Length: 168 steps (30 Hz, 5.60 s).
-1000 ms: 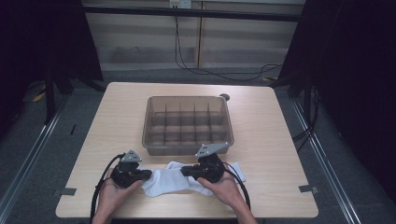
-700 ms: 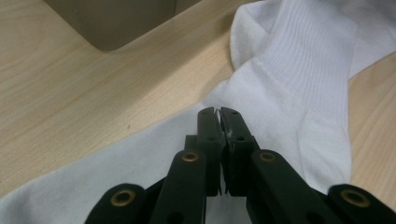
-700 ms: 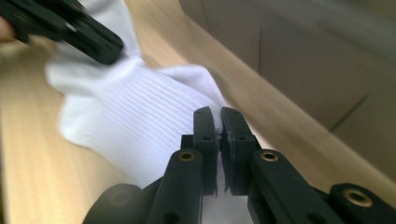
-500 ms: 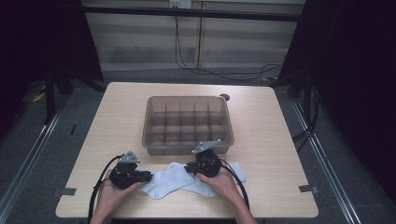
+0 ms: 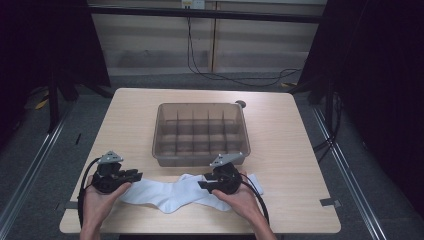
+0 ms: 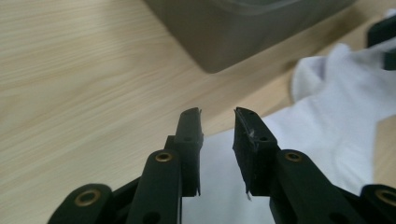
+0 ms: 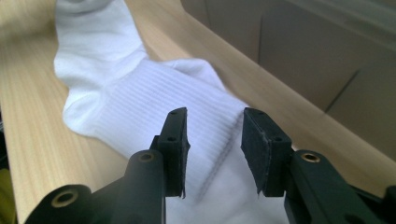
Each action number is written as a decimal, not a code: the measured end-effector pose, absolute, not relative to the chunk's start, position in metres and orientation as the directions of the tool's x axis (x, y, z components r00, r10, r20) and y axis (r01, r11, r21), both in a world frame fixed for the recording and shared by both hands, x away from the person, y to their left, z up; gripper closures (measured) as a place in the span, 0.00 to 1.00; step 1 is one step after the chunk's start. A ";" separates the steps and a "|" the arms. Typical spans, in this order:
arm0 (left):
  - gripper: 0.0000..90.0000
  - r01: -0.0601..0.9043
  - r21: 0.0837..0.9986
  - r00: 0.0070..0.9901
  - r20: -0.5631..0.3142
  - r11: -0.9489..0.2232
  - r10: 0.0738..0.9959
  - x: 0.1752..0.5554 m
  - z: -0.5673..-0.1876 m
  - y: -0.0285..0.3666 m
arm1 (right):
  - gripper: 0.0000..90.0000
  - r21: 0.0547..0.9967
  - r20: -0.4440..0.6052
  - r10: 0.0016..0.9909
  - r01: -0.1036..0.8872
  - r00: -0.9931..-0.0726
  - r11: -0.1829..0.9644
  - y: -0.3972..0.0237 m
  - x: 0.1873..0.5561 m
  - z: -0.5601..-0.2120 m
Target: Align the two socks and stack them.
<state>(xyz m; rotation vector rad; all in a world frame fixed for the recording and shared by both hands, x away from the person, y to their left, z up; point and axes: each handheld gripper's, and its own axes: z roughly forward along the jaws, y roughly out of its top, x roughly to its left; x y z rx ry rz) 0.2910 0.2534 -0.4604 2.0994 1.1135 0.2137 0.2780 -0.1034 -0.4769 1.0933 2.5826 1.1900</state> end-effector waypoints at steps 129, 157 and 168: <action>0.97 0.634 0.589 0.741 -0.280 -0.500 0.610 0.298 -0.460 0.125 | 0.95 0.654 0.330 0.791 0.729 -0.515 0.202 -0.270 0.240 -0.461; 0.83 0.612 0.659 0.719 -0.233 -0.438 0.655 0.300 -0.475 0.158 | 0.79 0.684 0.257 0.803 0.688 -0.538 0.243 -0.231 0.254 -0.467; 0.88 0.529 0.667 0.797 -0.178 -0.525 0.577 0.290 -0.474 0.140 | 0.78 0.643 0.293 0.714 0.683 -0.637 0.346 -0.172 0.266 -0.483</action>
